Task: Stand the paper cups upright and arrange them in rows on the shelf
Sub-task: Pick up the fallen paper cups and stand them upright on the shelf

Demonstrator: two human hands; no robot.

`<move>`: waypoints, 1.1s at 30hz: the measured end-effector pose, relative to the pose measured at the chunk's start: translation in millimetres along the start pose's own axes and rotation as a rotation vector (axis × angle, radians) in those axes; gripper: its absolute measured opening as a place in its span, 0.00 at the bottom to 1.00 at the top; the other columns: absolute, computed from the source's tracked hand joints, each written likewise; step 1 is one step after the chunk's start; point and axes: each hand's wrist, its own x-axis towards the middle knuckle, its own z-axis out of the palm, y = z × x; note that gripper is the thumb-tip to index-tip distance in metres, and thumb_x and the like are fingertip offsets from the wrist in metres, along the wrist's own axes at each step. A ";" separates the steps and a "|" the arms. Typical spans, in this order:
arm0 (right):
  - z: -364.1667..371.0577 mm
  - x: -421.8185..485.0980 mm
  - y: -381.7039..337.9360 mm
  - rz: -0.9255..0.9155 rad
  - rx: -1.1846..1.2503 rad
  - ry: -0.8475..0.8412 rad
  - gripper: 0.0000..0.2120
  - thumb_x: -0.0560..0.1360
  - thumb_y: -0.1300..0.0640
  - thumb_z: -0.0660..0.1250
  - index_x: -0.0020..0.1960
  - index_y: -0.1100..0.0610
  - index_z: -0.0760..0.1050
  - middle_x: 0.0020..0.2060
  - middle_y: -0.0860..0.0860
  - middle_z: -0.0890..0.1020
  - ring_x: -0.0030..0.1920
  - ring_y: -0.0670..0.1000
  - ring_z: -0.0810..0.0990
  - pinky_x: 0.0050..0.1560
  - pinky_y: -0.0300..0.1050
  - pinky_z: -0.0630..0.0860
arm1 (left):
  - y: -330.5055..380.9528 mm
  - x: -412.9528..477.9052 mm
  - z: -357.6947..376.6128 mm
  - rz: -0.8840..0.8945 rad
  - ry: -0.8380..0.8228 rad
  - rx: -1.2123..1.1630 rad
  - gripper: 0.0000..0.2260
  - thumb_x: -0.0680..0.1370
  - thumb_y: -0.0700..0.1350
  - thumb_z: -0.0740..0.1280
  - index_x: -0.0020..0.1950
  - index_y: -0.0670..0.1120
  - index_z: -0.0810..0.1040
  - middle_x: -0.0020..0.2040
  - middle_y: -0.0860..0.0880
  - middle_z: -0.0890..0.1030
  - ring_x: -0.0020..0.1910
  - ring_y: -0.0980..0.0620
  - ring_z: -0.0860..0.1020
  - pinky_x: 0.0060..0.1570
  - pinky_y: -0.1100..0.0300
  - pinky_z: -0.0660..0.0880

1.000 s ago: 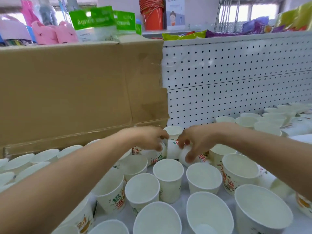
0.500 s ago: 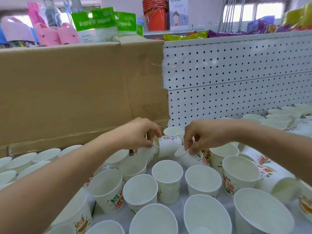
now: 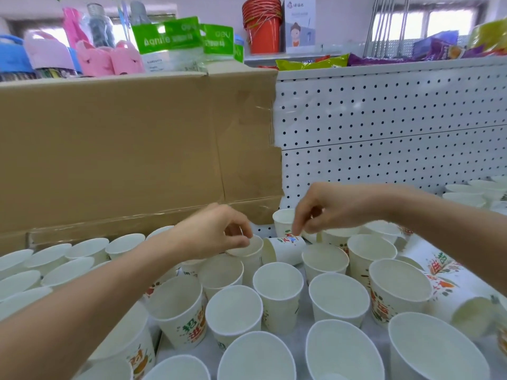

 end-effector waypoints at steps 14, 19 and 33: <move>23.2 52.3 -14.2 -0.077 -0.567 -0.039 0.06 0.74 0.54 0.70 0.50 0.46 0.81 0.39 0.42 0.74 0.40 0.46 0.73 0.37 0.40 0.69 | -16.5 -5.3 0.3 -0.087 -0.098 0.116 0.08 0.75 0.45 0.68 0.50 0.54 0.84 0.44 0.58 0.84 0.45 0.60 0.79 0.49 0.59 0.76; 20.0 40.7 0.3 -0.024 -0.439 0.044 0.01 0.73 0.51 0.70 0.45 0.47 0.81 0.35 0.41 0.76 0.36 0.41 0.72 0.34 0.38 0.68 | -20.2 -3.1 2.7 -0.093 -0.084 0.161 0.07 0.75 0.47 0.68 0.50 0.56 0.83 0.43 0.59 0.83 0.45 0.59 0.80 0.49 0.54 0.78; -22.2 -3.8 48.6 0.185 -0.093 0.270 0.07 0.74 0.59 0.70 0.51 0.53 0.84 0.40 0.40 0.82 0.41 0.38 0.79 0.47 0.37 0.77 | 20.8 35.0 -6.1 0.070 0.047 0.099 0.08 0.79 0.47 0.65 0.56 0.52 0.82 0.49 0.58 0.83 0.43 0.66 0.78 0.49 0.65 0.75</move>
